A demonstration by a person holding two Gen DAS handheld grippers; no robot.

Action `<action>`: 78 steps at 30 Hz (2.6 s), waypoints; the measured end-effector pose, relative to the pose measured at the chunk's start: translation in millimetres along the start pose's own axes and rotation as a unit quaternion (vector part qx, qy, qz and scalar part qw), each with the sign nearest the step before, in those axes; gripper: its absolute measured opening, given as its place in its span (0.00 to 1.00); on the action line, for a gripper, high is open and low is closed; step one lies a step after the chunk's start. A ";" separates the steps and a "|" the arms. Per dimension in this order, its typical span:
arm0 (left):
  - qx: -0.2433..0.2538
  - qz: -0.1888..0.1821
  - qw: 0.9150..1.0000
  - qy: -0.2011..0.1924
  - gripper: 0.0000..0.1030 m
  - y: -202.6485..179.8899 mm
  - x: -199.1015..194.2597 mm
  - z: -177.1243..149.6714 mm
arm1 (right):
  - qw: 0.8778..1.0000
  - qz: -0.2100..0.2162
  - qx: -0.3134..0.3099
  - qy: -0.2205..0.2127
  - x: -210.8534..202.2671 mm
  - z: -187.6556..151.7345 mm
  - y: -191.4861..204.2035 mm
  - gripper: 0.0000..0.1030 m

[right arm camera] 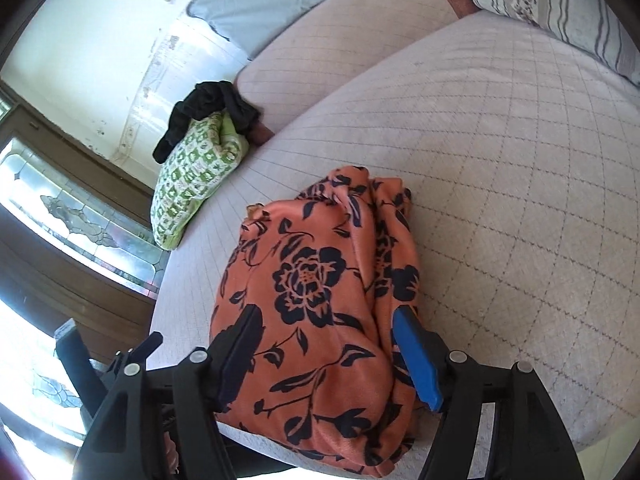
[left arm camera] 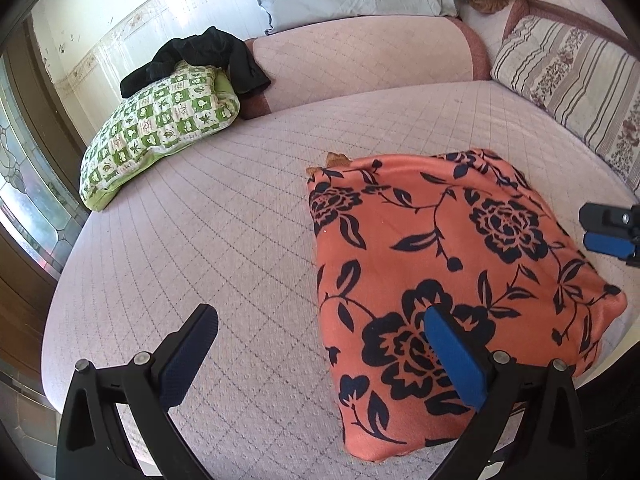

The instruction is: Fold small clothes

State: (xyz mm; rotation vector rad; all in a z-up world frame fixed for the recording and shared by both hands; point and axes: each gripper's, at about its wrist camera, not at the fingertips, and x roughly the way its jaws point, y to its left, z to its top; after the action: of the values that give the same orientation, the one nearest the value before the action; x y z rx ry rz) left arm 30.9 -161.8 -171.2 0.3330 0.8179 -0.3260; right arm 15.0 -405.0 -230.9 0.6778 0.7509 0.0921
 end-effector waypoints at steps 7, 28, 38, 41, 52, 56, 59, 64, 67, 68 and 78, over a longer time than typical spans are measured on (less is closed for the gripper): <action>-0.011 -0.039 0.999 0.012 0.99 10.8 14.4 3.0 | 1.000 -0.013 0.017 0.009 9.5 0.9 -5.4 0.70; -0.003 -0.099 0.995 0.028 0.99 13.4 41.2 5.6 | 0.999 -0.021 0.039 0.031 30.7 9.0 -12.6 0.70; -0.041 -0.053 0.998 -0.018 0.99 38.5 23.4 2.1 | 0.995 0.012 -0.051 -0.081 -6.7 3.1 28.3 0.66; -0.031 -0.019 0.999 0.000 0.99 42.0 24.7 -7.6 | 0.994 0.038 -0.083 -0.052 -0.6 -4.3 45.4 0.52; -0.012 -0.020 1.000 0.006 0.99 38.8 28.3 9.2 | 0.997 -0.015 -0.053 0.058 44.5 -3.2 42.6 0.36; 0.005 -0.003 1.000 0.005 0.99 31.1 49.1 40.4 | 0.999 -0.011 -0.042 0.018 43.5 28.6 44.5 0.36; 0.017 -0.005 0.999 0.048 0.99 20.5 81.4 48.6 | 0.999 -0.035 -0.017 0.030 65.4 45.7 40.9 0.36; 0.002 -0.011 0.999 0.053 0.99 19.8 86.2 45.6 | 0.994 -0.077 0.008 0.072 97.1 53.8 31.0 0.36; 0.001 -0.018 0.999 0.038 0.99 21.4 71.4 38.8 | 0.997 -0.054 -0.006 0.059 84.7 52.9 33.7 0.36; -0.002 -0.017 0.999 0.033 0.99 23.0 64.6 36.0 | 0.997 -0.049 -0.006 0.055 79.9 50.6 32.9 0.36; -0.003 -0.028 1.000 0.014 0.99 16.4 21.8 24.7 | 0.999 -0.016 0.026 -0.016 13.5 46.2 -4.9 0.72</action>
State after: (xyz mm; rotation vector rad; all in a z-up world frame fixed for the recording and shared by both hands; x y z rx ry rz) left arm 67.6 -160.5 -169.3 0.3090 0.8562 -0.3718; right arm 54.5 -429.4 -217.5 0.7141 0.7360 0.0326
